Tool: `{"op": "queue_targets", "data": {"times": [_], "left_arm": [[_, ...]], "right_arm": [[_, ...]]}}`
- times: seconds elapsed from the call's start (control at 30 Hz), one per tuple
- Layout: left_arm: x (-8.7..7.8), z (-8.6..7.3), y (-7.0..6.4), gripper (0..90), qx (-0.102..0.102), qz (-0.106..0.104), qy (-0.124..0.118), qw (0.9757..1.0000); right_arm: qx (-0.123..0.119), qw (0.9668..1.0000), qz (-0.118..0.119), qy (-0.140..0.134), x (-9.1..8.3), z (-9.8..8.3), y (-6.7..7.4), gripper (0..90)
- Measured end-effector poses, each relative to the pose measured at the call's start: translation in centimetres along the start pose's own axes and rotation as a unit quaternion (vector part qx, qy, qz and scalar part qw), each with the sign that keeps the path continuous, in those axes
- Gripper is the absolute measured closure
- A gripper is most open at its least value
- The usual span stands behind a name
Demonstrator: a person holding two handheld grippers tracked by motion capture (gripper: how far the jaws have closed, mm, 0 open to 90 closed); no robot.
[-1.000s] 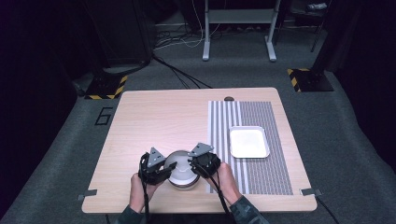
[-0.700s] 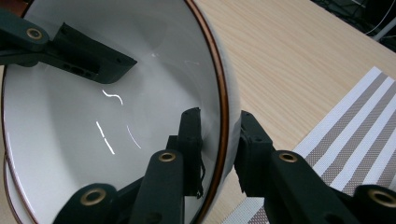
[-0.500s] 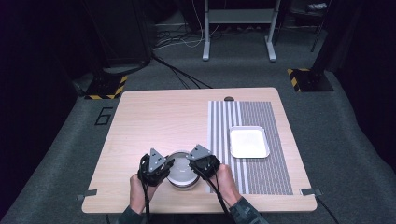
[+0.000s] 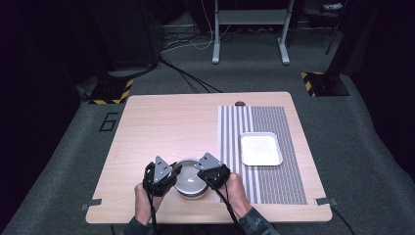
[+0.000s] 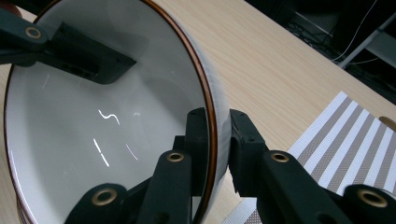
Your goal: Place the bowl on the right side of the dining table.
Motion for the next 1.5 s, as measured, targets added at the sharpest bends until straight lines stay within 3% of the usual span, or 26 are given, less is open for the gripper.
{"op": "queue_targets", "data": {"times": [0.53,0.97,1.5], "left_arm": [[-1.2,1.3,-0.1,77.1,0.004,-0.006,-0.036,0.9993],[-1.4,2.5,-0.7,77.0,0.017,-0.008,-0.046,0.9987],[-0.4,4.1,-1.6,76.9,0.022,-0.030,-0.056,0.9978]], "right_arm": [[-0.004,0.9989,-0.021,-0.042,-1.6,1.2,-0.2,79.9],[-0.007,0.9978,-0.031,-0.059,-2.8,1.4,-1.0,80.1],[0.003,0.9972,-0.044,-0.060,-4.0,1.2,-2.7,80.1]]}}
Point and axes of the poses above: each handheld gripper's, and its own axes: x roughly forward along the jaws, z roughly out of its top, y roughly to its left, the point moved 5 cm from there along x, roughly forward along the jaws, and after that the axes turned 6 degrees about -z, right-handed, at the moved point
